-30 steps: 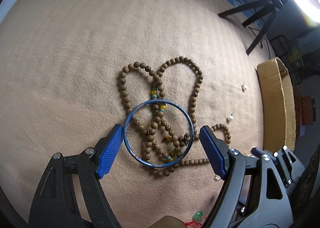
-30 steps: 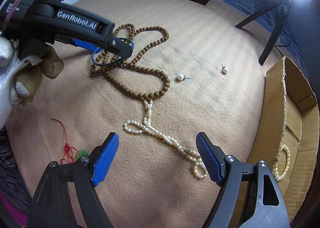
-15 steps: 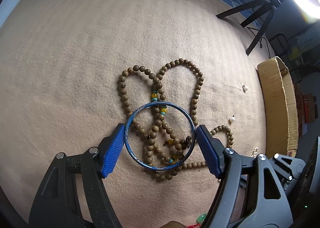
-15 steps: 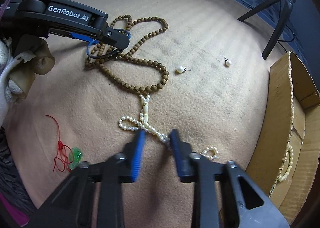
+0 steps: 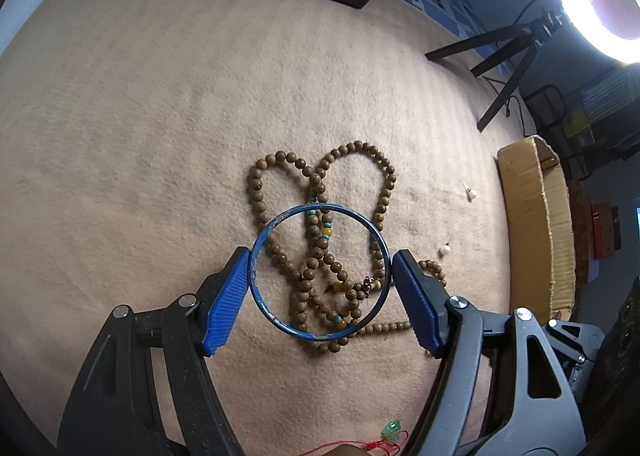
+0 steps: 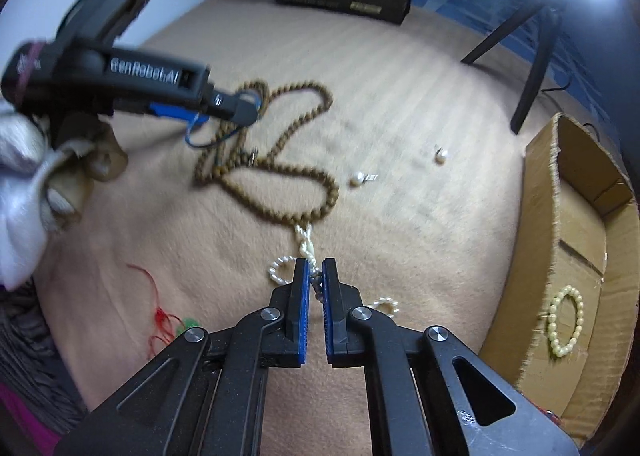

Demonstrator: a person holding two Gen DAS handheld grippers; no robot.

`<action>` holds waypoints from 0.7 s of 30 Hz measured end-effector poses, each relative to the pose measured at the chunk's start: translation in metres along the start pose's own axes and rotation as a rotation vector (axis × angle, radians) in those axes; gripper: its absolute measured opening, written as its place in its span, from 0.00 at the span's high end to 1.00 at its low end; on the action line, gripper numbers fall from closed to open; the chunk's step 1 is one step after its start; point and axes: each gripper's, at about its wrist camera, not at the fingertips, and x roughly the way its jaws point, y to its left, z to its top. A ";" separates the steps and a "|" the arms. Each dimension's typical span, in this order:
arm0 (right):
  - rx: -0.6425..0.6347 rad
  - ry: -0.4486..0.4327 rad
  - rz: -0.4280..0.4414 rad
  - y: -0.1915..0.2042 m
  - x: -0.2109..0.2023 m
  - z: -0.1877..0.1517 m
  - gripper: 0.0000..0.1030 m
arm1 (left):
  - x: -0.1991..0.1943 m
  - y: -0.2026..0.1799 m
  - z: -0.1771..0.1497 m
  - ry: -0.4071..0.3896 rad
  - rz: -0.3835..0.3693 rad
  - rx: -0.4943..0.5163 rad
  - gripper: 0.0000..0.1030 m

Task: Organize jewelry
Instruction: 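Carry the bangle and pearl necklace into the box and open both tools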

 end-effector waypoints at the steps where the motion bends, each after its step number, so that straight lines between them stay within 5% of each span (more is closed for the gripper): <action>1: 0.007 -0.015 0.001 0.000 -0.005 0.001 0.96 | -0.003 -0.001 0.000 -0.006 -0.002 0.003 0.29; 21: 0.129 -0.284 -0.032 -0.025 -0.095 0.012 0.98 | -0.044 -0.061 -0.013 -0.111 -0.055 0.146 0.29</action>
